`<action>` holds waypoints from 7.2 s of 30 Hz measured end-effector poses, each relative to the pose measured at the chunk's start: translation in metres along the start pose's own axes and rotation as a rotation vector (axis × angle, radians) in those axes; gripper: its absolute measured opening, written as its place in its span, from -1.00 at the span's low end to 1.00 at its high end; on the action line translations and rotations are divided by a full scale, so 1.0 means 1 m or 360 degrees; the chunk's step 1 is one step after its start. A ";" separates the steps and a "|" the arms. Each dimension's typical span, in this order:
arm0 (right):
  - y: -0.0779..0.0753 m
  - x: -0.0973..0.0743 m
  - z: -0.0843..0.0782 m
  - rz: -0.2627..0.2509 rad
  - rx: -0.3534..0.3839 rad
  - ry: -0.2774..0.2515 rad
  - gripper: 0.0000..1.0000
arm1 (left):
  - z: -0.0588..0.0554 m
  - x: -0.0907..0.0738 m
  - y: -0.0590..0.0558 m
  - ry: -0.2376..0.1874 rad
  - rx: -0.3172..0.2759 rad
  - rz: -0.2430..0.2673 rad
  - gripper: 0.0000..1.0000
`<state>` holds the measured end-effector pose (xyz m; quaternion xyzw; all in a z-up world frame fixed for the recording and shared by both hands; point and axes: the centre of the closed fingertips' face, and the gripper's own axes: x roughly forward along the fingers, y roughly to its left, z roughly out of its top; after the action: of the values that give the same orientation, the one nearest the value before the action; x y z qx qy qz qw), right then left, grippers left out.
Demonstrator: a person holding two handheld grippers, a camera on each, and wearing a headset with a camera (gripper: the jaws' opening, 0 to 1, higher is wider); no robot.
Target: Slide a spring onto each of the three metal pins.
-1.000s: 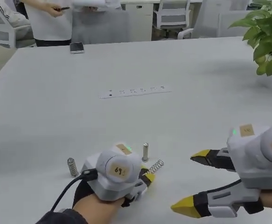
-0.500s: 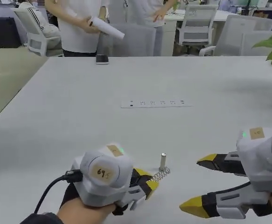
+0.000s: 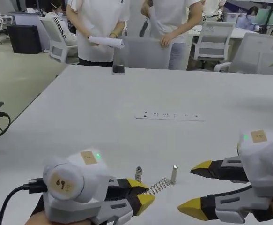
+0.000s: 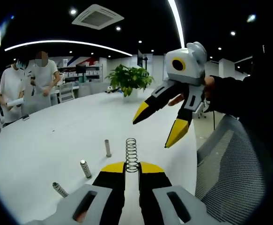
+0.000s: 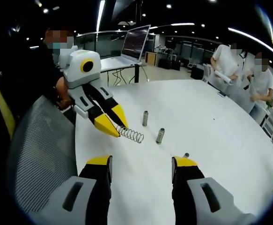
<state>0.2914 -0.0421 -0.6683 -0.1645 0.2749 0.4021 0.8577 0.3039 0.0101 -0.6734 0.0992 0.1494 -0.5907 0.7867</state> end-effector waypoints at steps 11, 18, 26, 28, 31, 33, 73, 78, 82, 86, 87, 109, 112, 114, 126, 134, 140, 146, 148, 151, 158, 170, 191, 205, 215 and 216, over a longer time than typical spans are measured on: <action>0.017 0.013 0.011 0.0125 -0.0092 0.0024 -0.24 | 0.002 -0.014 -0.013 -0.0067 0.0087 -0.0076 -0.95; 0.033 0.012 0.019 0.0256 -0.0104 -0.0008 -0.42 | 0.000 -0.015 -0.024 -0.0060 0.0188 -0.0154 -0.95; 0.043 0.013 0.014 0.0326 -0.0108 0.0005 -0.62 | 0.004 -0.014 -0.033 -0.0093 0.0205 -0.0213 -0.95; 0.044 0.013 0.013 0.0337 -0.0098 0.0005 -0.67 | 0.004 -0.014 -0.034 -0.0092 0.0209 -0.0220 -0.95; 0.045 0.012 0.009 0.0348 -0.0107 0.0025 -0.76 | 0.004 -0.013 -0.036 -0.0093 0.0210 -0.0231 -0.95; 0.044 0.012 0.009 0.0344 -0.0117 0.0035 -0.79 | 0.004 -0.012 -0.037 -0.0091 0.0216 -0.0240 -0.95; 0.061 0.011 0.029 0.0544 -0.0503 0.0350 -0.77 | 0.010 -0.003 -0.039 -0.0106 0.0275 -0.0247 -0.96; 0.062 0.012 0.027 0.0570 -0.0533 0.0388 -0.77 | 0.011 -0.002 -0.040 -0.0109 0.0276 -0.0254 -0.96; 0.059 0.012 0.026 0.0579 -0.0563 0.0425 -0.82 | 0.012 0.000 -0.040 -0.0108 0.0277 -0.0256 -0.96; 0.059 0.012 0.027 0.0587 -0.0573 0.0441 -0.82 | 0.013 0.000 -0.040 -0.0113 0.0275 -0.0253 -0.96; 0.059 0.012 0.027 0.0588 -0.0582 0.0447 -0.82 | 0.013 0.000 -0.040 -0.0116 0.0274 -0.0253 -0.96; 0.054 0.015 0.024 0.0606 -0.0671 0.0609 -0.83 | 0.011 0.005 -0.036 -0.0124 0.0177 -0.0233 -0.91; 0.050 0.015 0.021 0.0585 -0.0668 0.0631 -0.83 | 0.009 0.006 -0.036 -0.0124 0.0158 -0.0235 -0.86; 0.045 0.014 0.019 0.0568 -0.0662 0.0641 -0.83 | 0.005 0.006 -0.035 -0.0107 0.0149 -0.0233 -0.82; 0.019 0.007 0.014 0.0453 -0.0630 0.0664 -0.83 | -0.010 -0.002 -0.017 -0.0084 0.0087 -0.0171 -0.60; 0.005 0.002 0.012 0.0397 -0.0600 0.0661 -0.83 | -0.024 -0.014 -0.004 -0.0070 0.0010 -0.0097 -0.37; -0.004 -0.001 0.010 0.0364 -0.0595 0.0674 -0.83 | -0.028 -0.024 0.001 -0.0081 -0.0027 -0.0047 -0.31; -0.015 -0.004 0.009 0.0337 -0.0577 0.0684 -0.83 | -0.032 -0.035 0.005 -0.0088 -0.0064 -0.0002 -0.17; -0.019 -0.003 0.008 0.0326 -0.0573 0.0690 -0.83 | -0.033 -0.039 0.007 -0.0093 -0.0063 0.0026 -0.14; -0.024 -0.003 0.007 0.0314 -0.0564 0.0697 -0.83 | -0.033 -0.044 0.010 -0.0111 -0.0084 0.0051 -0.10; -0.036 0.000 0.009 0.0288 -0.0510 0.0686 -0.83 | -0.034 -0.053 0.011 -0.0124 -0.0109 0.0078 0.00; -0.068 0.009 0.009 0.0205 -0.0501 0.0738 -0.83 | -0.035 -0.057 0.007 -0.0137 -0.0110 0.0097 0.09; -0.098 0.045 -0.012 0.0262 -0.0524 0.0938 -0.83 | -0.033 -0.054 0.004 -0.0134 -0.0067 0.0090 0.21; -0.100 0.060 -0.029 0.0306 -0.0480 0.0990 -0.83 | -0.033 -0.054 0.006 -0.0143 -0.0070 0.0104 0.22; -0.099 0.063 -0.034 0.0306 -0.0477 0.1016 -0.83 | -0.035 -0.054 0.006 -0.0134 -0.0083 0.0098 0.19; -0.100 0.063 -0.034 0.0305 -0.0473 0.1019 -0.83 | -0.035 -0.054 0.006 -0.0135 -0.0082 0.0098 0.19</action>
<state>0.3913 -0.0836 -0.7277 -0.3785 0.4822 0.4442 0.6533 0.2916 0.0724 -0.6870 0.0584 0.1281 -0.5658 0.8124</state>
